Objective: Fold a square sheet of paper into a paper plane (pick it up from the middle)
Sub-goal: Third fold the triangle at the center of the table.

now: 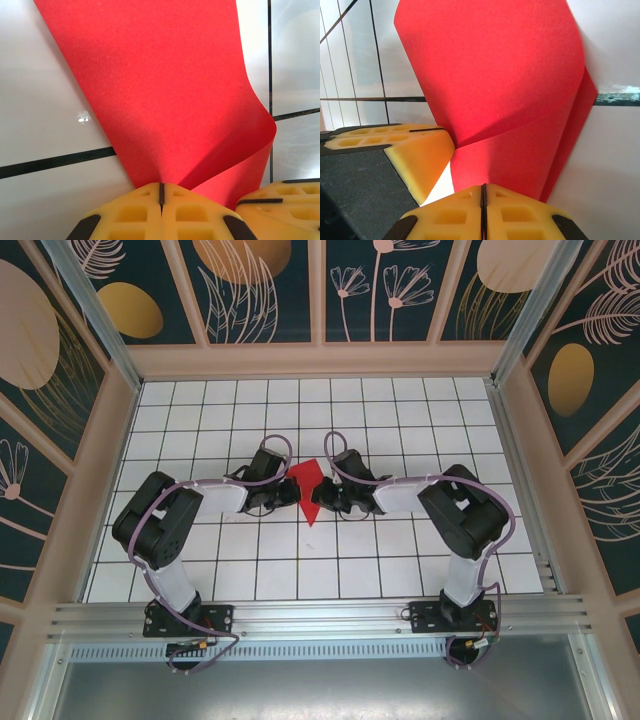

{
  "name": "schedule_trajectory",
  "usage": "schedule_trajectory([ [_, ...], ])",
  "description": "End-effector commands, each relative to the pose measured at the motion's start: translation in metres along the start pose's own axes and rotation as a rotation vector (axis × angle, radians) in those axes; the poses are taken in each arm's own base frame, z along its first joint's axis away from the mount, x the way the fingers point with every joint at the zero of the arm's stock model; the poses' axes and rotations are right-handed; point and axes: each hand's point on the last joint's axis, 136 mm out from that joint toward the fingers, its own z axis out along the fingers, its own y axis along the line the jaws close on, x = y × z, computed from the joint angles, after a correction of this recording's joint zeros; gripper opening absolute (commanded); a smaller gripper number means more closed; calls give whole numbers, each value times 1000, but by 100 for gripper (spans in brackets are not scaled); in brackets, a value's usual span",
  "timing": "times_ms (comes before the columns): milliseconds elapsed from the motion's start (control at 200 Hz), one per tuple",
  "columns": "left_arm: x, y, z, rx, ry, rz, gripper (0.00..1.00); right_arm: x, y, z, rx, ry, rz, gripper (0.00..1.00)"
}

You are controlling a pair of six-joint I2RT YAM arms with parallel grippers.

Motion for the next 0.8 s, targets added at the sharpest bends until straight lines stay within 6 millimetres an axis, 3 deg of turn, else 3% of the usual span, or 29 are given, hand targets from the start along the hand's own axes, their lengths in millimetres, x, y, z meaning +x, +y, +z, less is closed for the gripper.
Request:
schedule_trajectory([
  [0, 4, 14, 0, -72, 6, -9, 3, 4, -5, 8, -7, 18, 3, 12],
  [550, -13, 4, -15, -76, -53, -2, 6, 5, -19, 14, 43, 10, 55, 11],
  [620, -20, -7, -25, -45, -82, 7, 7, 6, -21, 15, 52, 9, 64, 11],
  [796, -12, -24, -27, 61, -56, 5, 12, 6, -24, 16, 62, 9, 76, 11],
])
